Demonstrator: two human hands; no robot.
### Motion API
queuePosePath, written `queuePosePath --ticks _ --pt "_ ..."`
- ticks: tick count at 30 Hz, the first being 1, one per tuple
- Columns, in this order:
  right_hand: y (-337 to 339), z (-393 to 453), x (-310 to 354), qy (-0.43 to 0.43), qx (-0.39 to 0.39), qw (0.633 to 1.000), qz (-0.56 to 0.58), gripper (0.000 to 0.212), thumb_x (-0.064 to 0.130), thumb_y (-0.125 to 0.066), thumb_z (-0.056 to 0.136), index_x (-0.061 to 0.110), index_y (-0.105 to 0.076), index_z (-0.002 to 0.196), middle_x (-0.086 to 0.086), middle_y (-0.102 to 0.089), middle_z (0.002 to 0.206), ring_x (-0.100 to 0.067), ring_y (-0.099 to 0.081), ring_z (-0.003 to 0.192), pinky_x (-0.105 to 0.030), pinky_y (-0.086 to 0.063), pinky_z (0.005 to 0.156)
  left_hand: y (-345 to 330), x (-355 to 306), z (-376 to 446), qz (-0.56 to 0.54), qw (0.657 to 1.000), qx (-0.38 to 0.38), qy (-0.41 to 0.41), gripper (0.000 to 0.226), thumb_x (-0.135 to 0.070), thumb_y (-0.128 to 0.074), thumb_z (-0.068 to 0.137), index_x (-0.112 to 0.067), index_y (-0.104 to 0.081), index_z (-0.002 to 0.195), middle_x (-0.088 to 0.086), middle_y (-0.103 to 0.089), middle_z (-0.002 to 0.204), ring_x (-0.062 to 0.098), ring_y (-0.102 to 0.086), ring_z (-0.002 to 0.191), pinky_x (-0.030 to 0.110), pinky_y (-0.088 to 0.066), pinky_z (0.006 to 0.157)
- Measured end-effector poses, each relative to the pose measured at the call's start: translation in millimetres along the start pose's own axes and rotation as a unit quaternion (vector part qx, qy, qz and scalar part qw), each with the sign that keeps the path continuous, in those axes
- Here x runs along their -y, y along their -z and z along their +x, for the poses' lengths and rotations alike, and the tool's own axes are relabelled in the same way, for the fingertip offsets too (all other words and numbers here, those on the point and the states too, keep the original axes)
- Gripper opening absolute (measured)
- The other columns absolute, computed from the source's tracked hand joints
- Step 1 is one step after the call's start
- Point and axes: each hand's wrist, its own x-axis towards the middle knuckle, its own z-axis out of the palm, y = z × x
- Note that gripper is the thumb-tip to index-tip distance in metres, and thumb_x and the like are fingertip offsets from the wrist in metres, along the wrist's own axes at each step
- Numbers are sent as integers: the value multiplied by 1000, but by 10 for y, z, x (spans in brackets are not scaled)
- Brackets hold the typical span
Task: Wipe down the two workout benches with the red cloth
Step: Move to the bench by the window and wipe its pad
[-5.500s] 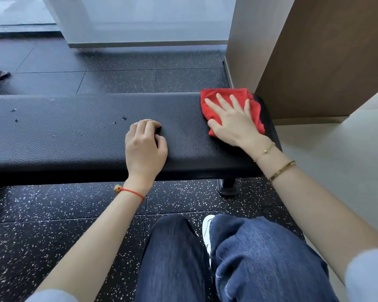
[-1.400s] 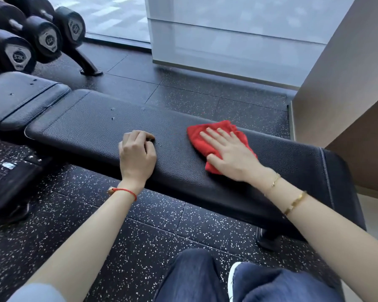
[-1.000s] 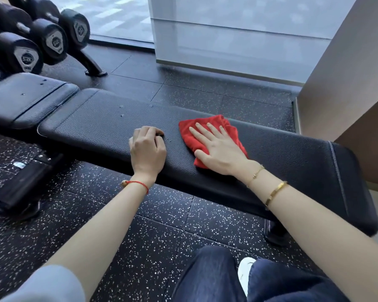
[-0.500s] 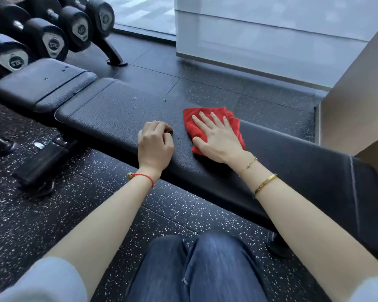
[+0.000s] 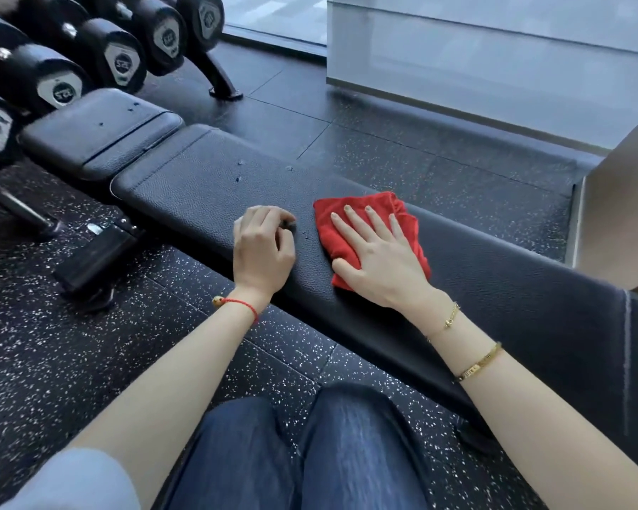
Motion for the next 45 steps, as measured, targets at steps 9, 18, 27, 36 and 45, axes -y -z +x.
queuePosePath --ticks 9,18,27,36,45 --pt "-20 101 135 -43 8 999 6 65 48 -32 96 34 -10 155 6 -5 164 -21 3 151 -46 7 121 254 63 112 72 991 89 -72 38 -15 -53 89 -15 -63 125 -2 -62 131 24 -49 128 43 -35 110" --pt "-178 292 814 4 12 1000 5 62 47 -29 97 35 -11 155 8 -5 164 -21 3 151 -45 9 121 582 797 324 107 978 92 -154 39 -12 -56 87 -12 -65 125 3 -64 130 31 -54 124 47 -37 109" --pt "-200 739 837 -221 -31 975 -20 60 48 -27 98 36 -12 155 8 -5 164 -21 -2 151 -46 5 121 684 1617 824 82 976 90 -179 37 -20 -50 87 -11 -63 120 6 -61 125 30 -53 123 47 -37 107" --pt "-342 900 1492 -208 -13 978 -19 61 47 -29 97 38 -10 154 10 -4 164 -19 1 151 -44 6 121 534 1865 850 25 980 71 -184 37 -25 -48 83 -16 -64 115 5 -61 118 27 -51 114 50 -34 109" --pt "-317 708 1355 -326 -48 944 -14 60 45 -31 97 37 -14 154 8 -7 164 -19 -2 151 -43 4 122 551 1873 851 22 980 78 -180 38 -24 -49 82 -16 -65 115 5 -63 119 28 -54 115 55 -31 111"
